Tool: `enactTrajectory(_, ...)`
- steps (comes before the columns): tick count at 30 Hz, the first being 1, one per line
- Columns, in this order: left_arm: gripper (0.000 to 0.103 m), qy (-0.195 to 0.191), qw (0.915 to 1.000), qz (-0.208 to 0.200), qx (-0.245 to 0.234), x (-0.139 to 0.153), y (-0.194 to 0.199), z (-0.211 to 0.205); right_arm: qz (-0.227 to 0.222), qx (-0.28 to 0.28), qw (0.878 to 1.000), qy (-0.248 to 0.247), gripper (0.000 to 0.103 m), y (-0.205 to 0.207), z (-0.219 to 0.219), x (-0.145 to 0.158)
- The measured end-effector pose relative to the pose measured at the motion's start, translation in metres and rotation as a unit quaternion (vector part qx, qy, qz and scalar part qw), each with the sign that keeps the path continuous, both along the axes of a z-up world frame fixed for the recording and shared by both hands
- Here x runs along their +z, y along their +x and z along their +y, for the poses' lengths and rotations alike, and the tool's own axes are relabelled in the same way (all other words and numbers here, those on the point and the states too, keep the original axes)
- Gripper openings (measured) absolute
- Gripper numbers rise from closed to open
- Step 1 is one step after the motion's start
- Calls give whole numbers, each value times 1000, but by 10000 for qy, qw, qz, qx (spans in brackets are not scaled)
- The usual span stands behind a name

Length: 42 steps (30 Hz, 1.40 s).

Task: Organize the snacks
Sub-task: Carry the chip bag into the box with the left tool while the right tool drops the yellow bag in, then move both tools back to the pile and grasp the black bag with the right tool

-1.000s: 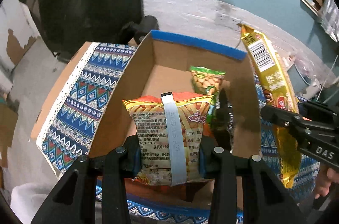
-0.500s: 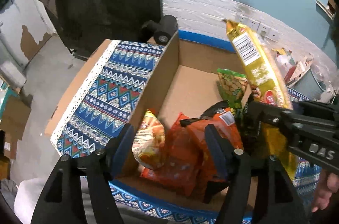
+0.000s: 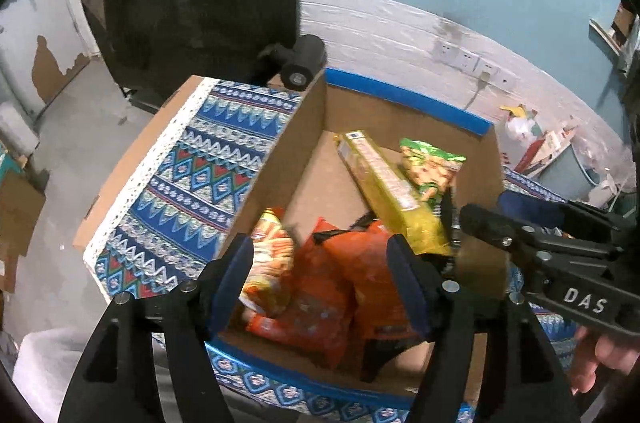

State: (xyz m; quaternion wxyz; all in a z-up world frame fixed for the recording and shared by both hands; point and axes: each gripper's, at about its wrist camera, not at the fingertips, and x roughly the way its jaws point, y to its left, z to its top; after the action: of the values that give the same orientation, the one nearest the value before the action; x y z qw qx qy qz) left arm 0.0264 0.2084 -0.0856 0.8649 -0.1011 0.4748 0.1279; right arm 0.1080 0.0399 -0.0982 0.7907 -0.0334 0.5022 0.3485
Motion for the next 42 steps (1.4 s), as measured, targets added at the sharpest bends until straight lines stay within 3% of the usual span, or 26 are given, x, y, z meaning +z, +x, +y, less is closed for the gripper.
enactTrajectory(19, 71, 188, 9946, -37, -1020, 6, 23, -103, -538, -589, 9950, -598, 72, 7, -124, 15)
enactTrajectory(42, 71, 533, 9818, 293, -1799, -11, 70, -206, -357, -1481, 9840, -928, 75, 31, -276, -15)
